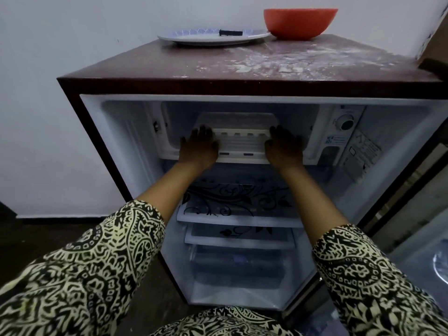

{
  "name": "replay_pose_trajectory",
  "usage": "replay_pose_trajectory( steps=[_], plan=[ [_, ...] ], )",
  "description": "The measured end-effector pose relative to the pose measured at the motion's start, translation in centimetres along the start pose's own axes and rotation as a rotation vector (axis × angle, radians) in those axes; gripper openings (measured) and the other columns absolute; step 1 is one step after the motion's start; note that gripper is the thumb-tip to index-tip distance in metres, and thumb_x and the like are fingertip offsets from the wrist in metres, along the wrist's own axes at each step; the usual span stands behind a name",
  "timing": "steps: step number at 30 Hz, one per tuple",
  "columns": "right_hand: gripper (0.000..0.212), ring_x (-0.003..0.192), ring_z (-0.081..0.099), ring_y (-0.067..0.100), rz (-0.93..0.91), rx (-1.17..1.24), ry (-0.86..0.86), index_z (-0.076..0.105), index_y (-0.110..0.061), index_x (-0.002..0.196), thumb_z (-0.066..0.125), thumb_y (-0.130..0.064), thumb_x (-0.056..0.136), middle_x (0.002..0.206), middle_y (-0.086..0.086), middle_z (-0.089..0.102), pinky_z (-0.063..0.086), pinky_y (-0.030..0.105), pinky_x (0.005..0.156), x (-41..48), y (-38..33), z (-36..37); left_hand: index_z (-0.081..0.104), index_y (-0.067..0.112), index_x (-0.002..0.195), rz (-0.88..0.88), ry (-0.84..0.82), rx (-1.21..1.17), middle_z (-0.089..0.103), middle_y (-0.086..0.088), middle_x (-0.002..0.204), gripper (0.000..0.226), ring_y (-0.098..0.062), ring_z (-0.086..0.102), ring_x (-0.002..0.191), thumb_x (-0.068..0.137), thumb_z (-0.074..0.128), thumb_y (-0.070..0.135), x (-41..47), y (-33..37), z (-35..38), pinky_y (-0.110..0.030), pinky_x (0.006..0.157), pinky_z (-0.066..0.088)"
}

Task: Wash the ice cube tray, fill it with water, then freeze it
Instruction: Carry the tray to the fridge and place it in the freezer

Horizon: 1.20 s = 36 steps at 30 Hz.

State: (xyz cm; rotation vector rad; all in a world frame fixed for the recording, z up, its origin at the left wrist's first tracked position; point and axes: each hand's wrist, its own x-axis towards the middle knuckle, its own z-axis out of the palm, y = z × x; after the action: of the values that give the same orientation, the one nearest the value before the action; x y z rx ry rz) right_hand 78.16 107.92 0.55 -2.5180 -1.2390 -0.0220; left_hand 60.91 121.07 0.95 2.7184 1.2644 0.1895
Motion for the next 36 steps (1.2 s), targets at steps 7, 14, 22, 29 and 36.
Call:
replay_pose_trajectory(
  steps=[7,14,22,29,36],
  plan=[
    [0.053,0.145,0.007,0.031,-0.017,0.119,0.025,0.016,-0.013,0.151,0.031,-0.024,0.102,0.158,0.015,0.01,0.011,0.042,0.118,-2.3,-0.7,-2.4,-0.005,0.024,0.156,-0.084,-0.191,0.042,-0.012,-0.001,0.164,0.063,-0.029,-0.002,0.151,0.104,0.025,0.045,-1.9,1.0,-2.1,-0.059,0.118,0.006],
    [0.033,0.13,0.04,0.03,-0.112,0.214,0.191,0.059,-0.006,0.123,0.046,-0.019,0.096,0.134,0.013,0.054,0.033,0.039,0.107,-14.6,-0.8,-7.1,0.041,0.014,0.147,0.117,-0.019,-0.308,0.043,-0.01,0.151,0.049,-0.029,0.042,0.135,0.101,0.046,0.031,-12.2,5.7,-4.5,-0.043,0.106,0.04],
    [0.025,0.093,0.061,0.039,0.15,0.101,0.48,0.068,-0.003,0.104,0.058,-0.012,0.083,0.102,0.016,0.069,0.046,0.047,0.084,-35.4,4.2,-14.4,0.059,0.006,0.131,0.839,-0.033,-0.596,0.058,-0.013,0.137,0.043,-0.031,0.052,0.127,0.089,0.05,-0.001,-28.0,18.2,-5.2,-0.037,0.108,0.036],
    [0.044,0.111,0.05,0.043,0.757,-0.289,0.291,0.055,-0.002,0.125,0.057,-0.013,0.082,0.121,0.026,0.057,0.039,0.051,0.094,-48.2,11.4,-20.6,0.033,0.013,0.15,1.002,-0.128,-0.327,0.033,-0.007,0.156,0.063,-0.024,0.023,0.145,0.089,0.047,0.005,-38.9,30.4,-3.4,-0.053,0.118,0.008],
    [0.038,0.115,0.049,0.033,0.676,-0.417,-0.023,0.045,-0.011,0.128,0.041,-0.022,0.091,0.126,0.014,0.054,0.032,0.044,0.1,-50.9,12.0,-22.3,0.044,0.018,0.14,0.879,-0.132,-0.309,0.046,-0.002,0.142,0.058,-0.021,0.031,0.137,0.084,0.047,0.002,-42.6,31.5,-4.0,-0.064,0.112,0.018]
  ],
)
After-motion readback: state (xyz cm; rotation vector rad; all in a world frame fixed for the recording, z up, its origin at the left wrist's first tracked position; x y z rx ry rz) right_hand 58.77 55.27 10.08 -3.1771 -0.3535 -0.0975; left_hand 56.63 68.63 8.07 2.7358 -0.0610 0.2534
